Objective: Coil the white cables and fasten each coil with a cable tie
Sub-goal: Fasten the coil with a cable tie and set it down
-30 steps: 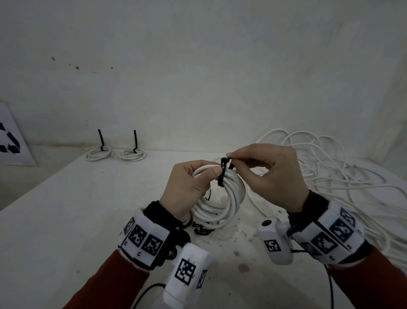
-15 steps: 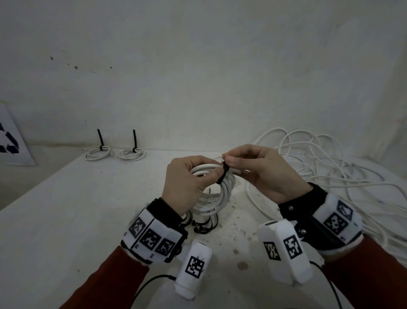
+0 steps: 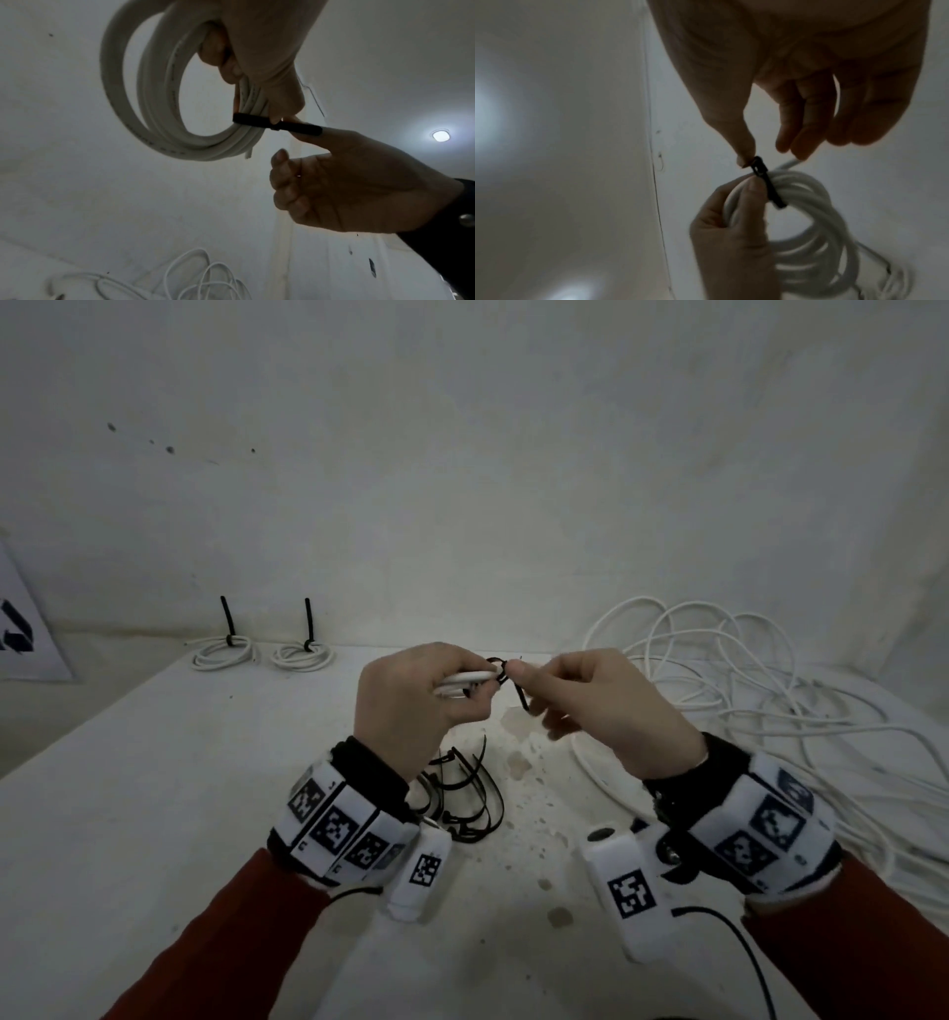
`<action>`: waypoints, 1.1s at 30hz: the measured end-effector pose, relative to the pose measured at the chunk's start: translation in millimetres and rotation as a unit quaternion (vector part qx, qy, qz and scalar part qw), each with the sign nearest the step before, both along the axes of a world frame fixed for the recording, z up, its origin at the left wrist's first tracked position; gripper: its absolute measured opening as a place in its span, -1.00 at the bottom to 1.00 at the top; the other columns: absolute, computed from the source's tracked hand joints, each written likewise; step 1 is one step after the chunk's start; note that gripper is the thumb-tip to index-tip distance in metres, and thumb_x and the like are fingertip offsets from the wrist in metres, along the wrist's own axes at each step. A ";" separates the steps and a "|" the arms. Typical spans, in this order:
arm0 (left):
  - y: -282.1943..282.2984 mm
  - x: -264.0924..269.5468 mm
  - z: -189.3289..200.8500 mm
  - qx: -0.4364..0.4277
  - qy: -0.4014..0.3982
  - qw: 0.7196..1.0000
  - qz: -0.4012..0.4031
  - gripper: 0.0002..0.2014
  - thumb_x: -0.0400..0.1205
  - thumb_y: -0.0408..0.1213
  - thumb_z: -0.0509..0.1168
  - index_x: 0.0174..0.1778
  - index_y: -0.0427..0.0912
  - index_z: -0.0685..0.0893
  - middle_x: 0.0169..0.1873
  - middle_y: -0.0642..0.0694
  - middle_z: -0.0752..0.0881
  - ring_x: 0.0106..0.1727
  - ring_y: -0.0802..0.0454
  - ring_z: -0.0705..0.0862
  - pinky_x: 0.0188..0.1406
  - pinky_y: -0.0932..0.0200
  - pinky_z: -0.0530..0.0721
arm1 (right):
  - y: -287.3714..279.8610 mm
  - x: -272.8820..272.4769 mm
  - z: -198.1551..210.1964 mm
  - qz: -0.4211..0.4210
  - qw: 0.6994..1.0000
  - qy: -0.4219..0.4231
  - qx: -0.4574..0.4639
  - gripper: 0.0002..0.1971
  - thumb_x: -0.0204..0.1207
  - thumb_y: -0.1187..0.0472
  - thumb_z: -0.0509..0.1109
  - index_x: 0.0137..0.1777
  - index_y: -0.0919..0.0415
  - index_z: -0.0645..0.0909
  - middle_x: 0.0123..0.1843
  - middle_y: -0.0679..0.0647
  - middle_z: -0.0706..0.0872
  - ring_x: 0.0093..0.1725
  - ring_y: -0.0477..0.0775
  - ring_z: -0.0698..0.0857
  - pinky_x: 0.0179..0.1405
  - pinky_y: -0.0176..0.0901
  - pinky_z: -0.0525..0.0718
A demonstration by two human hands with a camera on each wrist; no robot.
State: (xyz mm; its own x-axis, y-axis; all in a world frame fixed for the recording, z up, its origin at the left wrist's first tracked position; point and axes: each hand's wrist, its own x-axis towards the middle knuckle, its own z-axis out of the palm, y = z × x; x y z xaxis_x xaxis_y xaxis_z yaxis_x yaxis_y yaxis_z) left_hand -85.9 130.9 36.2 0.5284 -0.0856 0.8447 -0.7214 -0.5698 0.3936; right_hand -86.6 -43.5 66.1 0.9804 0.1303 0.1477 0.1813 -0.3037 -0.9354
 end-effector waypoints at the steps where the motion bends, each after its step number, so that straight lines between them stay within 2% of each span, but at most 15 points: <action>1: 1.7 1.9 1.0 0.017 -0.019 1.000 0.009 -0.86 0.45 -0.17 0.40 -0.24 -0.15 0.81 -0.34 0.07 0.79 -0.35 0.13 0.71 -0.41 0.08 0.66 | 1.2 -1.2 0.2 0.043 0.997 0.042 0.038 -0.69 0.46 0.00 0.50 -0.24 0.28 0.70 -0.39 0.06 0.71 -0.42 -0.01 0.63 -0.36 -0.20 0.71; 4: 3.2 4.4 1.9 0.026 -0.045 0.998 0.020 -0.85 0.46 -0.18 0.40 -0.24 -0.17 0.81 -0.34 0.04 0.78 -0.35 0.09 0.71 -0.42 0.05 0.65 | 2.4 -1.6 2.2 0.092 0.974 0.128 0.163 -0.79 0.52 0.18 0.43 -0.15 0.37 0.70 -0.43 0.07 0.70 -0.47 -0.06 0.65 -0.39 -0.28 0.72; 6: 4.8 5.5 0.9 0.027 -0.053 0.998 0.021 -0.85 0.46 -0.18 0.41 -0.24 -0.18 0.81 -0.33 0.03 0.79 -0.35 0.07 0.72 -0.41 0.04 0.66 | 3.2 -0.6 2.1 0.102 0.958 0.159 0.214 -0.81 0.46 0.24 0.45 -0.11 0.41 0.69 -0.41 0.10 0.72 -0.46 -0.06 0.68 -0.40 -0.29 0.72; 9: 7.9 6.4 -0.1 0.032 -0.062 0.997 0.031 -0.86 0.46 -0.19 0.41 -0.24 -0.17 0.81 -0.30 0.03 0.79 -0.33 0.08 0.72 -0.40 0.04 0.66 | 5.4 0.2 -1.4 0.116 0.938 0.182 0.271 -0.72 0.33 0.27 0.46 -0.03 0.45 0.68 -0.38 0.09 0.73 -0.45 -0.06 0.69 -0.37 -0.31 0.72; 12: 8.2 6.8 -2.2 0.010 -0.063 0.997 0.041 -0.92 0.45 -0.24 0.45 -0.24 -0.16 0.81 -0.27 0.06 0.80 -0.30 0.13 0.72 -0.37 0.08 0.66 | 9.0 0.5 -5.4 0.113 0.927 0.177 0.312 -0.83 0.49 0.34 0.40 -0.01 0.44 0.68 -0.41 0.06 0.69 -0.46 -0.10 0.61 -0.39 -0.38 0.66; 14: 4.5 5.5 -3.4 -0.019 -0.059 0.997 0.047 -0.92 0.43 -0.25 0.48 -0.24 -0.17 0.80 -0.28 0.06 0.80 -0.31 0.16 0.71 -0.36 0.15 0.66 | 11.9 0.2 -5.0 0.114 0.921 0.169 0.331 -0.86 0.56 0.38 0.33 -0.01 0.44 0.68 -0.42 0.06 0.66 -0.47 -0.13 0.57 -0.43 -0.41 0.60; 16: 0.7 3.8 -3.5 -0.061 -0.050 0.996 0.044 -0.90 0.42 -0.21 0.47 -0.24 -0.16 0.79 -0.30 0.08 0.78 -0.32 0.19 0.70 -0.33 0.27 0.64 | 14.6 -1.3 -2.9 0.121 0.918 0.157 0.344 -0.85 0.54 0.42 0.31 0.03 0.46 0.67 -0.40 0.08 0.64 -0.45 -0.13 0.54 -0.44 -0.42 0.56; 19: 0.0 4.7 -2.1 -0.111 -0.026 0.993 0.044 -0.94 0.42 -0.25 0.49 -0.22 -0.08 0.78 -0.31 0.15 0.74 -0.28 0.22 0.69 -0.26 0.43 0.59 | 16.1 -4.5 -5.4 0.149 0.912 0.133 0.357 -0.65 0.40 0.54 0.31 0.18 0.38 0.66 -0.40 0.03 0.55 -0.41 -0.10 0.49 -0.38 -0.37 0.56; 22: 11.3 12.4 -3.6 -0.175 0.028 0.983 0.043 -0.88 0.42 -0.35 0.52 -0.22 -0.06 0.76 -0.28 0.13 0.76 -0.26 0.24 0.70 -0.21 0.41 0.58 | 12.4 -7.7 -13.0 0.164 0.920 0.085 0.347 -0.39 0.42 0.70 0.24 0.39 0.18 0.58 -0.46 -0.02 0.44 -0.41 -0.08 0.46 -0.28 -0.30 0.57; 24: 18.0 15.2 -6.0 -0.183 0.045 0.982 0.027 -0.88 0.42 -0.39 0.52 -0.21 -0.09 0.77 -0.27 0.08 0.78 -0.26 0.21 0.72 -0.20 0.35 0.62 | 8.3 -8.8 -13.5 0.167 0.930 0.066 0.319 -0.37 0.41 0.71 0.26 0.40 0.15 0.58 -0.47 -0.03 0.51 -0.41 -0.08 0.51 -0.29 -0.30 0.57; 26: 21.1 14.5 -7.6 -0.156 0.026 0.987 0.013 -0.86 0.42 -0.40 0.52 -0.20 -0.07 0.76 -0.24 0.07 0.78 -0.24 0.20 0.73 -0.19 0.31 0.65 | 6.0 -7.5 -12.7 0.168 0.938 0.077 0.294 -0.39 0.40 0.72 0.26 0.33 0.14 0.63 -0.43 0.01 0.58 -0.42 -0.06 0.52 -0.36 -0.30 0.57; 28: 21.2 13.1 -6.9 -0.110 -0.015 0.994 -0.007 -0.90 0.41 -0.37 0.51 -0.21 -0.12 0.78 -0.22 0.04 0.77 -0.22 0.20 0.73 -0.18 0.29 0.67 | 6.8 -5.7 -9.2 0.154 0.942 0.109 0.278 -0.54 0.43 0.65 0.25 0.20 0.24 0.68 -0.32 0.09 0.63 -0.43 -0.01 0.54 -0.42 -0.26 0.58; 30: 20.2 13.5 -6.6 -0.034 -0.076 0.996 -0.014 -0.95 0.43 -0.35 0.50 -0.23 -0.21 0.81 -0.19 -0.02 0.78 -0.20 0.14 0.74 -0.20 0.18 0.72 | 6.7 -3.1 -1.2 0.155 0.937 0.175 0.257 -0.75 0.41 0.38 0.30 0.07 0.37 0.68 -0.25 0.17 0.67 -0.40 0.07 0.60 -0.40 -0.19 0.64; 32: 19.8 14.7 -5.7 0.049 -0.126 0.991 -0.017 -0.94 0.45 -0.32 0.51 -0.23 -0.23 0.82 -0.17 -0.03 0.79 -0.20 0.07 0.76 -0.28 0.09 0.72 | 5.9 1.4 4.2 0.174 0.935 0.236 0.198 -0.64 0.37 0.03 0.35 -0.05 0.36 0.67 -0.26 0.19 0.71 -0.35 0.13 0.66 -0.28 -0.12 0.68; 33: 20.0 15.2 -4.5 0.091 -0.149 0.985 -0.013 -0.93 0.47 -0.29 0.50 -0.22 -0.21 0.83 -0.16 -0.02 0.80 -0.21 0.05 0.77 -0.31 0.09 0.71 | 5.7 4.6 4.8 0.183 0.938 0.247 0.161 -0.59 0.41 -0.08 0.35 -0.09 0.33 0.67 -0.26 0.18 0.73 -0.32 0.13 0.69 -0.21 -0.09 0.67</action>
State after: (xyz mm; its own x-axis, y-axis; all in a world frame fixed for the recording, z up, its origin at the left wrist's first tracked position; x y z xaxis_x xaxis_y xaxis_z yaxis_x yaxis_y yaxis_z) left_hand -70.8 150.9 31.7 0.2547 -0.2595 0.9315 -0.8047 -0.5910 0.0554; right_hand -82.0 -37.8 70.9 0.8380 0.4978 -0.2236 -0.2613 0.0064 -0.9652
